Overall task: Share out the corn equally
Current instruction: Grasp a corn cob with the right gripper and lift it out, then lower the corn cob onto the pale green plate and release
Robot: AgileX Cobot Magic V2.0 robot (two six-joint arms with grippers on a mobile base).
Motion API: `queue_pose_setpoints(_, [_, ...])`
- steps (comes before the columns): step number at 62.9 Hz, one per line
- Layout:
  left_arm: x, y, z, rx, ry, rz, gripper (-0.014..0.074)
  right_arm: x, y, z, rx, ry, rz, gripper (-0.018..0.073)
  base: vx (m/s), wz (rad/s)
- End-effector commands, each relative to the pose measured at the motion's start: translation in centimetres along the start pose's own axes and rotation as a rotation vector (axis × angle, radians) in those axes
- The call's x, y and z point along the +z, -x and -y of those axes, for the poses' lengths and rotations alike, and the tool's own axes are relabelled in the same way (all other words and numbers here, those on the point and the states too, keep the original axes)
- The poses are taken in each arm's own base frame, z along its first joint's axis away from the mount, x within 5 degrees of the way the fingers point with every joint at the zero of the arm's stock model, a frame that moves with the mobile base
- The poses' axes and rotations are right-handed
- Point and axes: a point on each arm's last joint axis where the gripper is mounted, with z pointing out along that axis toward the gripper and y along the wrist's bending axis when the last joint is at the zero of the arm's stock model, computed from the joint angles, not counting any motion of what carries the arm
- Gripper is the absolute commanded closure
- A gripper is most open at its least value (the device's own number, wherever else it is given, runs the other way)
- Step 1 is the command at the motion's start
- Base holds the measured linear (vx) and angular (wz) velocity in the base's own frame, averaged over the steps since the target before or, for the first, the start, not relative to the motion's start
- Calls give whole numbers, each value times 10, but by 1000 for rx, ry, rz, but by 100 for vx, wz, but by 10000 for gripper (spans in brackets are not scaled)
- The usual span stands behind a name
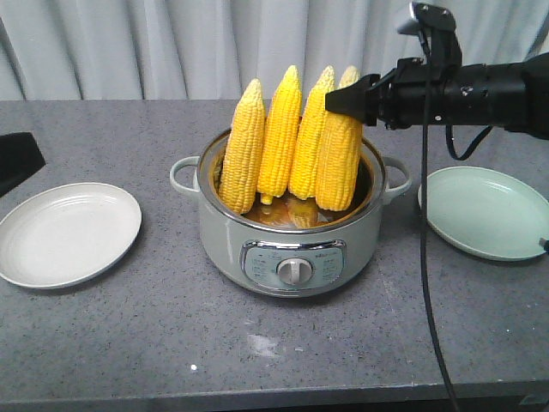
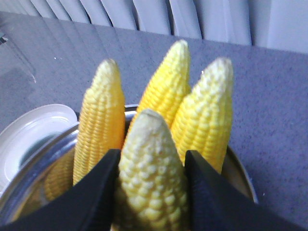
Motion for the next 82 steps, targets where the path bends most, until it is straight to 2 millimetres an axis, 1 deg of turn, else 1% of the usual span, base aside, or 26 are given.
queue_pose_setpoints(1, [-3,13,6,-20,-22,64,38,-48,51,-36,-90,-19,197,569,0,0])
queue_pose_setpoints(4, [-3,13,6,-20,-22,64,38,-64,64,-49,-131,-34,250,570,0,0])
queue_pose_setpoints(7, [-3,13,6,-20,-22,64,38,-85,79,-65,-185,-52,310,570,0,0])
queue_pose_setpoints(11, [-3,13,6,-20,-22,64,38,-111,94,-84,-261,-84,373,570,0,0])
queue_pose_setpoints(18, [-3,13,6,-20,-21,64,38,-151,107,-112,-338,-148,450,568,0,0])
queue_pose_setpoints(24, [-3,13,6,-20,-17,69,38,-175,110,-122,-380,-266,481,566,0,0])
queue_pose_setpoints(29, [-3,14,5,-19,-10,77,38,-185,111,-118,-381,-379,476,566,0,0])
queue_pose_setpoints(34, [-3,15,5,-20,-2,87,38,-192,108,-103,-340,-490,436,566,0,0])
queue_pose_setpoints(38, [-3,15,4,-19,3,91,38,-196,103,-83,-248,-564,387,566,0,0])
queue_pose_setpoints(45, [-3,15,4,-19,1,89,38,-207,91,-43,-94,-693,295,566,0,0])
queue_pose_setpoints(49, [-3,15,4,-19,1,89,38,-208,83,-18,-14,-731,233,566,0,0])
queue_pose_setpoints(52, [-3,15,4,-19,1,89,38,-206,75,-1,52,-729,183,566,0,0])
queue_pose_setpoints(58, [-3,15,4,-18,0,87,38,-193,58,35,168,-698,92,566,0,0])
queue_pose_setpoints(61, [-3,14,5,-18,-2,84,38,-181,50,52,203,-680,47,566,0,0])
queue_pose_setpoints(69, [-3,13,6,-18,-12,73,38,-151,28,90,258,-622,-46,566,0,0])
queue_pose_setpoints(77, [-3,12,6,-17,-21,61,38,-123,5,120,293,-555,-113,565,0,0])
queue_pose_setpoints(82, [-3,12,7,-17,-23,59,38,-113,-4,131,304,-528,-127,566,0,0])
